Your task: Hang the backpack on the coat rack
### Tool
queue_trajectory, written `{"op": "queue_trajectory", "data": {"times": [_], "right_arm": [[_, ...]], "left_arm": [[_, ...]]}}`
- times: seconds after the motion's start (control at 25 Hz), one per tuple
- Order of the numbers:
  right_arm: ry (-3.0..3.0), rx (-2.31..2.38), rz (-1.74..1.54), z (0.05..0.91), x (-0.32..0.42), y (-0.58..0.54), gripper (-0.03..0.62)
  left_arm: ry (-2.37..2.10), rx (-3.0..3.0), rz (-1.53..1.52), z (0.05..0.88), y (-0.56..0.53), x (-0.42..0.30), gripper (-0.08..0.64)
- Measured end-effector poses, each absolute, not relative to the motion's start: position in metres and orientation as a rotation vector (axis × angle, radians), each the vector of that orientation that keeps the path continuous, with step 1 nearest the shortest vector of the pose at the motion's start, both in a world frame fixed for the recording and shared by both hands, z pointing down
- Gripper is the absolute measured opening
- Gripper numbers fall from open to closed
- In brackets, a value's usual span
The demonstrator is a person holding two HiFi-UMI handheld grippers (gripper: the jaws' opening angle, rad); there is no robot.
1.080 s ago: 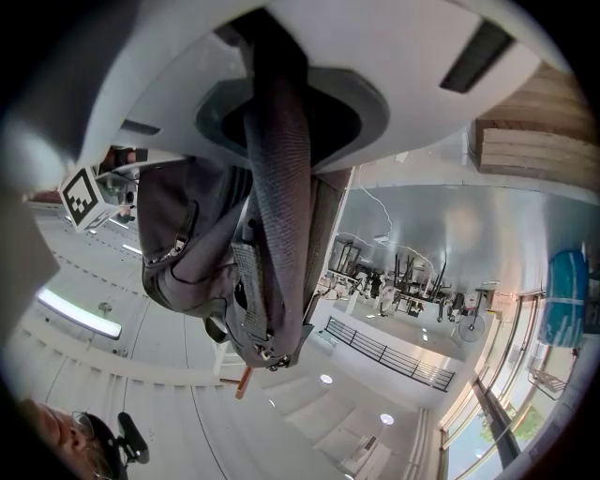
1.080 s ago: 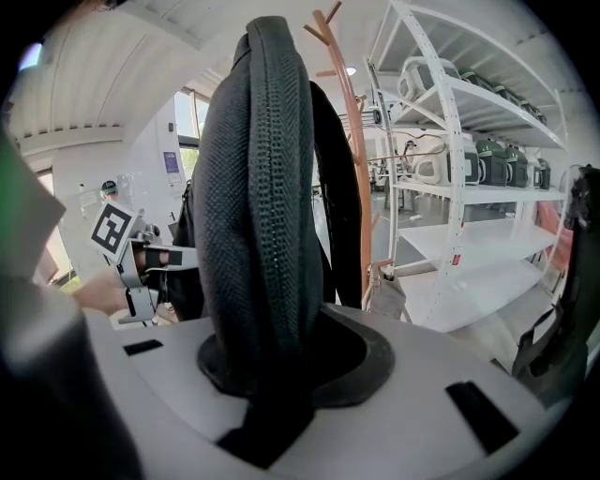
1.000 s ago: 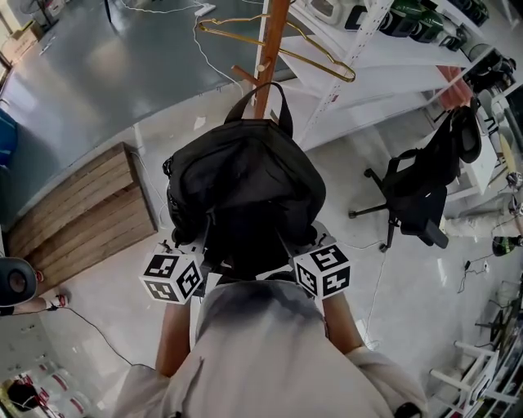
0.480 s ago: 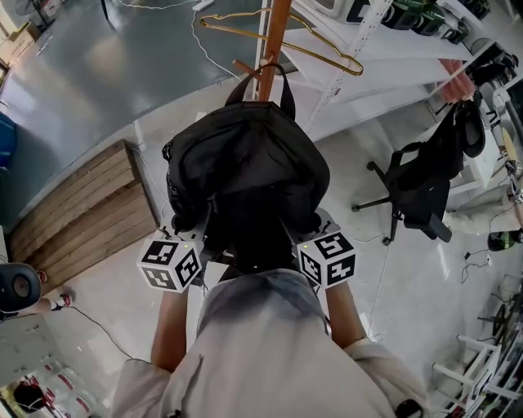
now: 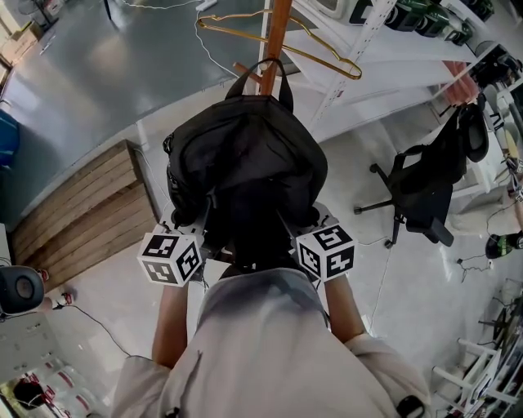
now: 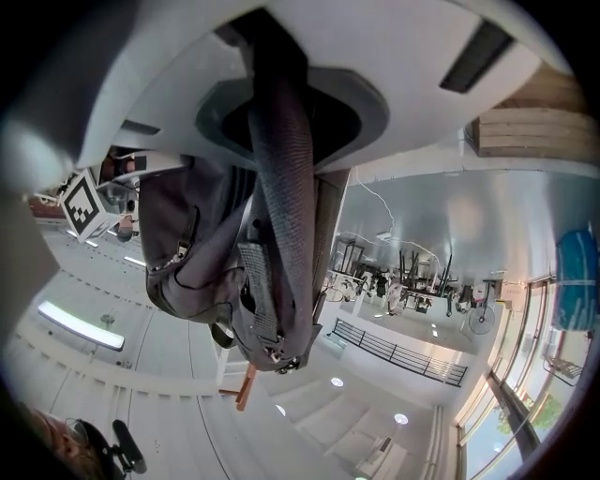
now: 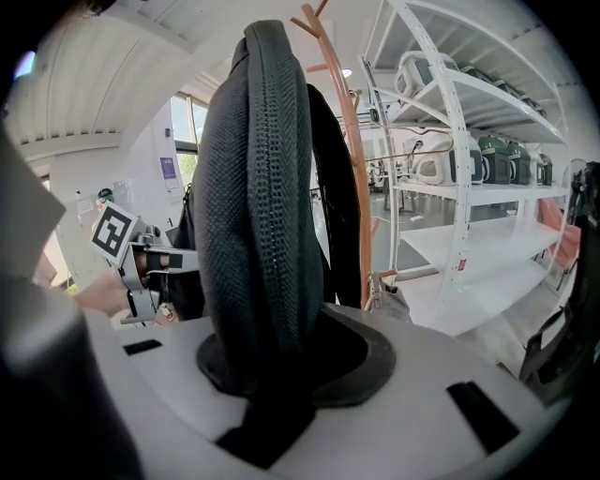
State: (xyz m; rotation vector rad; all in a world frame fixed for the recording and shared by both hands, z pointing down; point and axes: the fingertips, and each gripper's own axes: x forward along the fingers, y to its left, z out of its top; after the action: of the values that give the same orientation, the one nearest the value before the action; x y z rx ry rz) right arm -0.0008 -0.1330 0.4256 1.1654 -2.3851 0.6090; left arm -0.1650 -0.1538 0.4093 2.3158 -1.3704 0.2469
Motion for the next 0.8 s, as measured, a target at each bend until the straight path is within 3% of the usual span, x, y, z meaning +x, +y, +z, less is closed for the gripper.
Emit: {"op": "queue_trajectory", "data": {"times": [0.8], "right_arm": [[-2.361,1.114,0.675,0.442,0.009,-0.180,0.103]], "left_arm": [[-1.369,2.247,0.279,0.428,-0.198,-0.156,0.084]]}}
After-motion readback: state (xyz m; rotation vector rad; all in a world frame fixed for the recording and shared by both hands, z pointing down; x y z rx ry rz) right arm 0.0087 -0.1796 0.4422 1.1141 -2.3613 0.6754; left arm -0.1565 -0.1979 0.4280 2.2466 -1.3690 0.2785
